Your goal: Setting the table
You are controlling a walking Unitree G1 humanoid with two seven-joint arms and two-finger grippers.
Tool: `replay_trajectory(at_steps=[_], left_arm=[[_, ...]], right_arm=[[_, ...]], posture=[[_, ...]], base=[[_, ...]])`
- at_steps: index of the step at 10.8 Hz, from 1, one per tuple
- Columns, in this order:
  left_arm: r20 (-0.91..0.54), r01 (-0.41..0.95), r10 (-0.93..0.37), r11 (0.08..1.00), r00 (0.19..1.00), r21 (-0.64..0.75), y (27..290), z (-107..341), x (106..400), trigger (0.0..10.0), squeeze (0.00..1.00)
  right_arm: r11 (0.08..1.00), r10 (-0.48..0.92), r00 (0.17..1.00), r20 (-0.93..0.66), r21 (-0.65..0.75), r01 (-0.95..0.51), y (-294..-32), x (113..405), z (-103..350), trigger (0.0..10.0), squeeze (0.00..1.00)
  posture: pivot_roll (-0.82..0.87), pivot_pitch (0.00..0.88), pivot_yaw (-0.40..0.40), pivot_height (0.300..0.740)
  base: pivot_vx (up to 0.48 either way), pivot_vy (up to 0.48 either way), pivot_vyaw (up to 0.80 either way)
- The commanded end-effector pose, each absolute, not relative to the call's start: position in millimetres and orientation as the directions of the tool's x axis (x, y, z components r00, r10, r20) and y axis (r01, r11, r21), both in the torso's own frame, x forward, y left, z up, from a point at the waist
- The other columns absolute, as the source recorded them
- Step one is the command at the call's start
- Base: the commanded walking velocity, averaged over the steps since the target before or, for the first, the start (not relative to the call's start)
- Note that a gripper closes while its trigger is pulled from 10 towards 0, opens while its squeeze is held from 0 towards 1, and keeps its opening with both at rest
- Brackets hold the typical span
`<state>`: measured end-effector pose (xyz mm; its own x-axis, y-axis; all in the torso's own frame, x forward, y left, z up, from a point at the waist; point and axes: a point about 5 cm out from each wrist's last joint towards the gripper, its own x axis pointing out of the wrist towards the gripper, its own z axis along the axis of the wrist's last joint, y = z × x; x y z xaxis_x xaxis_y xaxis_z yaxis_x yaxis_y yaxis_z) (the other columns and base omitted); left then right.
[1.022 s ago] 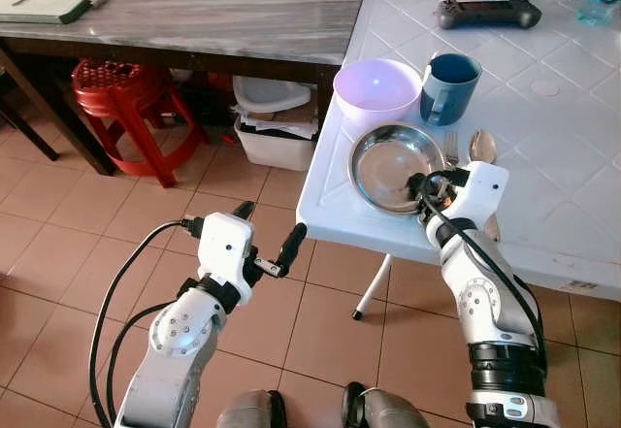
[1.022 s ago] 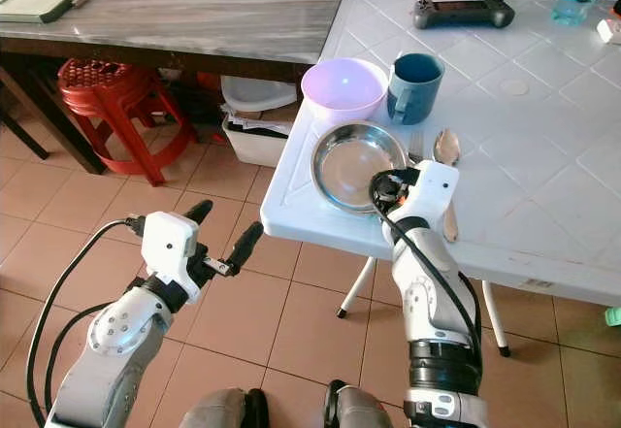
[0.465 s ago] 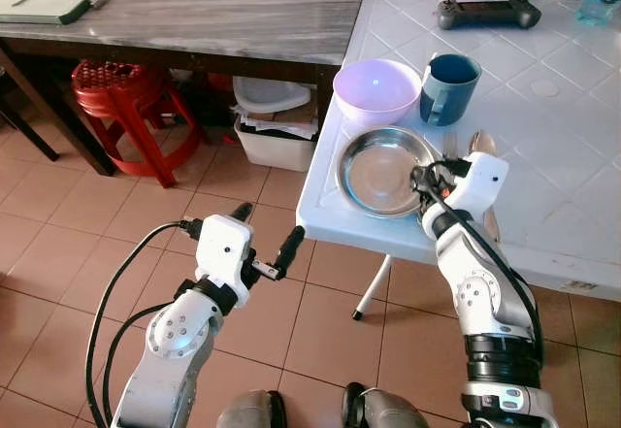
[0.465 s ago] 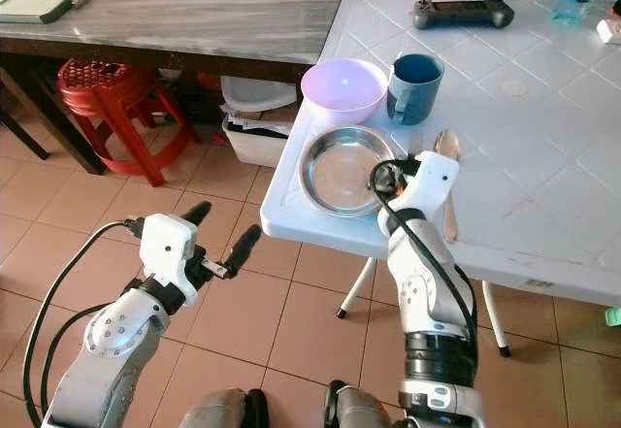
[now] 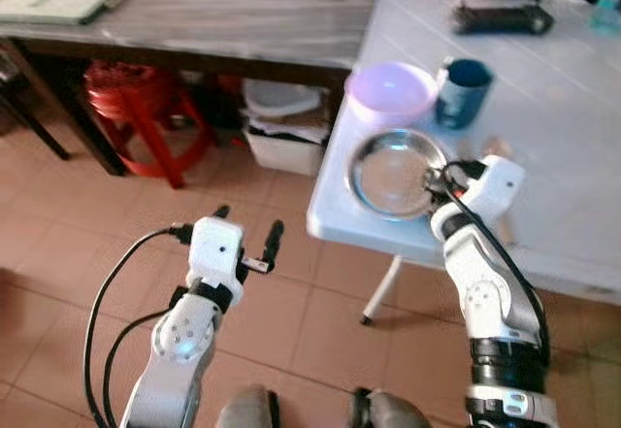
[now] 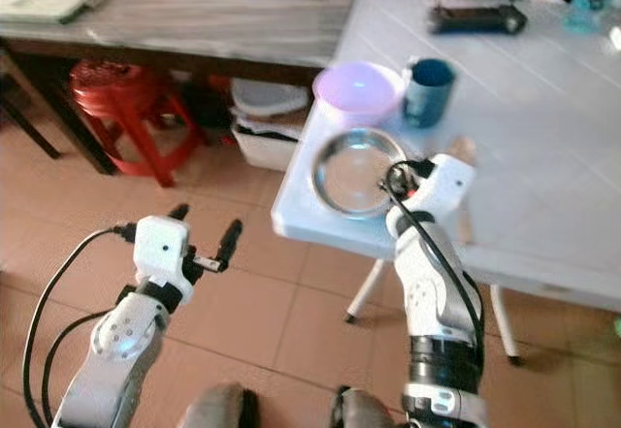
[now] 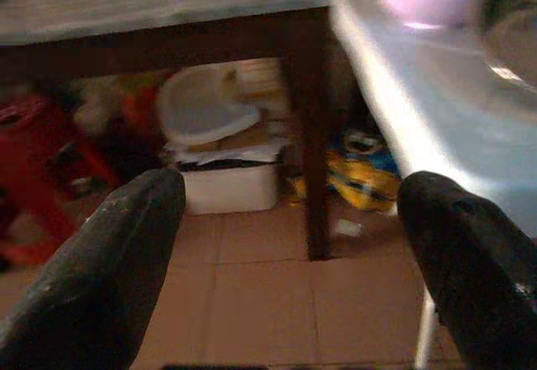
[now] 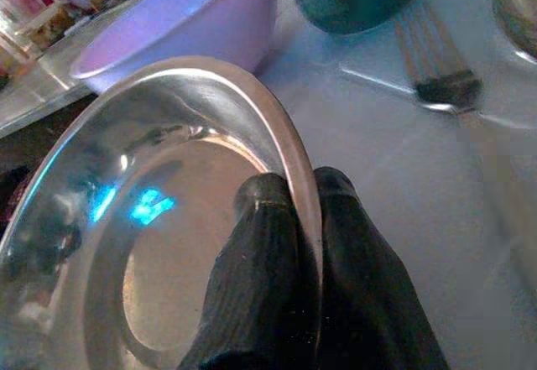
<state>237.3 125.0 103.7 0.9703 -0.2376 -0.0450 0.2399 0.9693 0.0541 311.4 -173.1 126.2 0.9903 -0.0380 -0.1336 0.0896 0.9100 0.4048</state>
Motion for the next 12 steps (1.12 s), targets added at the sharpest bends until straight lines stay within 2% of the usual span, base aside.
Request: replay_trajectory(at_steps=[1, 3, 6, 10, 12], left_arm=[[-0.09, 0.163, -0.159, 0.986, 0.983, 0.039, 141, 96, 237, 10.0, 0.0], [-0.086, 0.133, -0.135, 0.991, 0.987, -0.034, 143, 95, 241, 10.0, 0.0], [-0.099, 0.134, -0.14, 0.989, 0.985, -0.068, 144, 86, 241, 10.0, 0.0], [-0.073, 0.155, -0.159, 0.987, 0.985, -0.052, 141, 90, 250, 10.0, 0.0], [-0.067, 0.132, -0.133, 0.991, 0.989, -0.027, 145, 92, 256, 10.0, 0.0]], right_arm=[[0.929, 0.005, 0.983, -0.186, 0.364, 0.064, -162, 307, 112, 0.0, 0.0], [0.942, 0.01, 0.991, -0.13, 0.334, 0.034, -161, 303, 115, 0.0, 0.0], [0.948, 0.001, 0.997, -0.075, 0.317, 0.023, -157, 303, 118, 0.0, 0.0], [0.956, -0.014, 0.999, -0.03, 0.292, 0.022, -159, 303, 121, 0.0, 0.0], [0.967, 0.024, 0.999, 0.041, 0.251, -0.033, -153, 310, 135, 0.0, 0.0]], posture=[[0.02, 0.121, 0.076, 0.74], [0.02, 0.096, 0.077, 0.74], [0.0, 0.074, 0.093, 0.74], [0.0, 0.063, 0.104, 0.74], [0.0, 0.072, 0.107, 0.74]], base=[[0.0, 0.48, 0.0], [0.0, 0.48, 0.0], [0.0, 0.46, 0.0], [0.263, 0.402, 0.0], [0.396, 0.27, 0.0]])
